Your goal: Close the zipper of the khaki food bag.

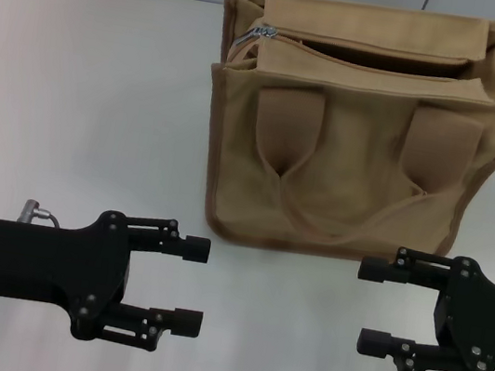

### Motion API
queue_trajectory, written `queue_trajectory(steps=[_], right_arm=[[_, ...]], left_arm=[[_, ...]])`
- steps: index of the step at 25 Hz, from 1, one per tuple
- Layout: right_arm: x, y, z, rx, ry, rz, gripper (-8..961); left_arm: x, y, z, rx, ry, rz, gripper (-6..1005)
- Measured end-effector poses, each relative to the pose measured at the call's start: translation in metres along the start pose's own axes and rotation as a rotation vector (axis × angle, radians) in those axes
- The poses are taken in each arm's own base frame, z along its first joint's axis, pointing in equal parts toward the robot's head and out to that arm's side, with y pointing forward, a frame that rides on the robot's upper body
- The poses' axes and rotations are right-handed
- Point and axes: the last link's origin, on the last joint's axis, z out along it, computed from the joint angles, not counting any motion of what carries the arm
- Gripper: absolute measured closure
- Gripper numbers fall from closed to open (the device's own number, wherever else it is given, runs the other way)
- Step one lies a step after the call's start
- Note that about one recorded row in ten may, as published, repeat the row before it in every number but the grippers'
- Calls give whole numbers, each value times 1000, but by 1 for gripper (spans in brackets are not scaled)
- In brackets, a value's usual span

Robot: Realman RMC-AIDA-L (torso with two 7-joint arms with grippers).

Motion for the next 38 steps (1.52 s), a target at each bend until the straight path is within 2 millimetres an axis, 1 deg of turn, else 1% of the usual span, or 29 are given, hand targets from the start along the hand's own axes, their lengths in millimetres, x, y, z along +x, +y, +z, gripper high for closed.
queue_trajectory(steps=[12, 17, 18, 19, 20, 22, 24, 25, 29, 35, 38], right_arm=[[-1, -1, 1, -1, -1, -4, 228], [-1, -1, 0, 1, -3, -4, 229], [-1, -1, 0, 2, -4, -4, 229], [-1, -1, 0, 3, -4, -4, 229], [-1, -1, 0, 3, -4, -4, 229], [-1, -1, 0, 5, -5, -3, 229], [-1, -1, 0, 7, -6, -3, 230], [-1, -1, 0, 7, -6, -3, 230], [0, 0, -1, 9, -7, 0, 231], [-1, 0, -1, 10, -7, 5, 231], [0, 0, -2, 11, -7, 6, 232]], left_arm=[[0, 0, 0, 2, -2, 2, 227], [1, -3, -3, 31, 7, 5, 228], [2, -5, -6, 53, 18, 11, 228], [5, -11, -14, 122, 53, 33, 228], [5, -11, -14, 122, 53, 33, 228], [8, -15, -21, 186, 87, 58, 228], [10, -26, -31, 318, 131, 91, 228], [10, -26, -31, 318, 131, 91, 228], [7, -40, -37, 463, 149, 106, 228], [9, -44, -36, 476, 147, 120, 228], [11, -51, -31, 491, 137, 131, 228]])
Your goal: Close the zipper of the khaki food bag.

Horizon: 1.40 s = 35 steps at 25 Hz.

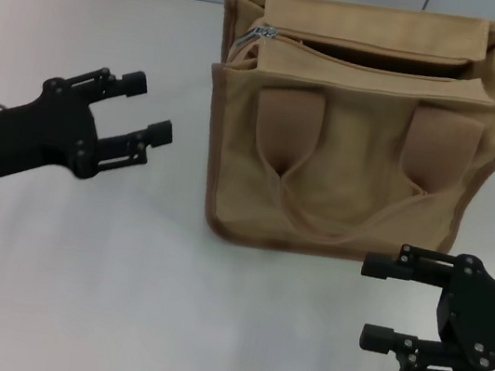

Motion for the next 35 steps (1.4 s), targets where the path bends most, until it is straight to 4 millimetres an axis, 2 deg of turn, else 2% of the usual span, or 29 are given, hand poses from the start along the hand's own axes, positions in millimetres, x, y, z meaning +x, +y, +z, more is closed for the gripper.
queue_trajectory(steps=[6, 13, 25, 28, 33, 35], right_arm=[[0, 0, -1, -1, 0, 2, 233], [0, 0, -2, 1, -1, 4, 234], [0, 0, -3, 9, -2, 5, 236], [0, 0, -2, 9, -3, 4, 236], [0, 0, -2, 9, -4, 4, 237], [0, 0, -2, 9, -5, 5, 237]], left_arm=[[2, -13, 35, 36, -26, 45, 228], [9, -16, 61, 7, -26, 73, 229], [10, -20, 68, 17, -37, 78, 229], [11, -22, 68, 37, -23, 87, 415], [11, -22, 68, 43, -13, 88, 662], [11, -22, 68, 43, -13, 87, 729]])
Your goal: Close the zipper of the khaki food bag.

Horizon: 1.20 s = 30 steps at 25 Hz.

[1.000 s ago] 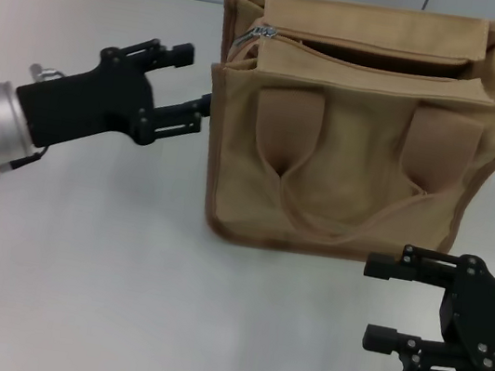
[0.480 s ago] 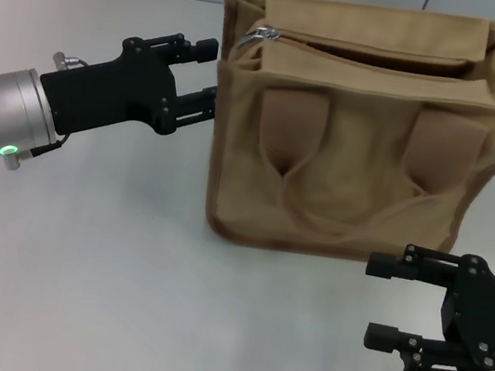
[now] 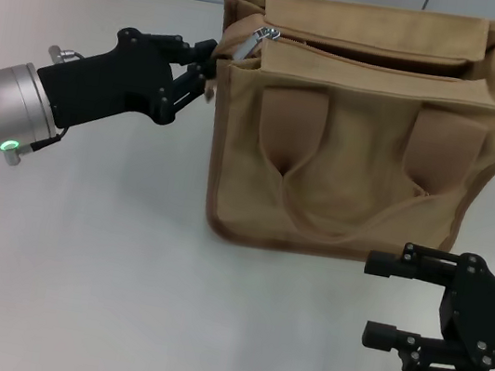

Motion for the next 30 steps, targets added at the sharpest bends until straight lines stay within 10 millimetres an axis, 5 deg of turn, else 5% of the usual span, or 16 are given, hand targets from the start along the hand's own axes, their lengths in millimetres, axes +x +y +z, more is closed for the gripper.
queue_trajectory(steps=[4, 15, 30], right_arm=[[0, 0, 0, 0, -1, 1, 238], [-15, -2, 9, -18, -117, 15, 240], [-69, -39, 17, -5, -292, 344, 242]], left_arm=[[0, 2, 1, -9, 10, -7, 864], [25, 13, 0, -99, 166, -20, 978], [31, 12, 7, -111, 182, -34, 969]])
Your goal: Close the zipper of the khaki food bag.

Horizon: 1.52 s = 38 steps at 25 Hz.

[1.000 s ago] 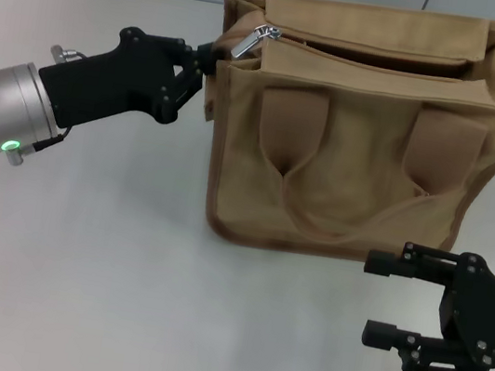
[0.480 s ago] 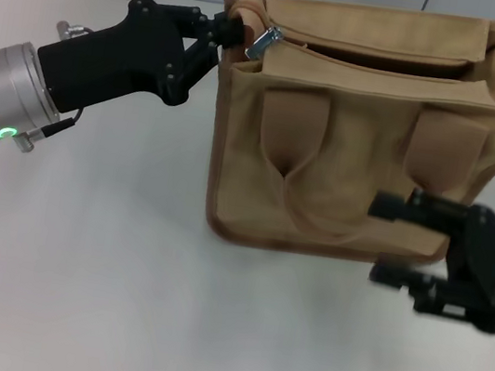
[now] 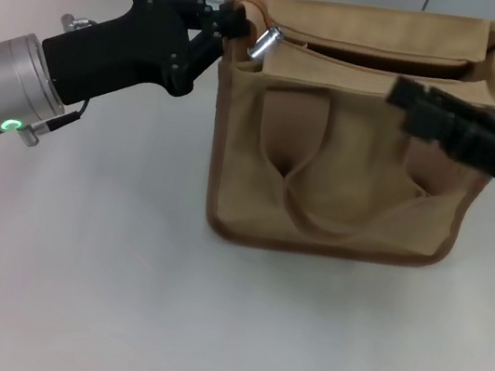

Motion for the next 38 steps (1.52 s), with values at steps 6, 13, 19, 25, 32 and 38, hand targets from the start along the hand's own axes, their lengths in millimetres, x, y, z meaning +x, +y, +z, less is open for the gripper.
queue_trajectory(steps=[6, 13, 19, 25, 32, 38], right_arm=[[-14, -19, 20, 64, 20, 58, 243], [-18, -31, 44, 83, 68, 60, 244], [-16, -34, 59, 79, 120, 95, 245], [-15, -38, 64, 99, 126, 142, 422], [-16, -43, 69, 127, 138, 175, 572], [-16, -46, 75, 142, 161, 202, 571]], left_arm=[[3, -2, 0, 13, 20, -26, 966], [3, -2, 1, 15, 23, -31, 962], [3, -2, 1, 14, 24, -37, 958], [3, -1, 1, 12, 26, -39, 955], [4, -1, 4, 3, 32, -38, 951], [4, 0, 6, -2, 34, -37, 947]])
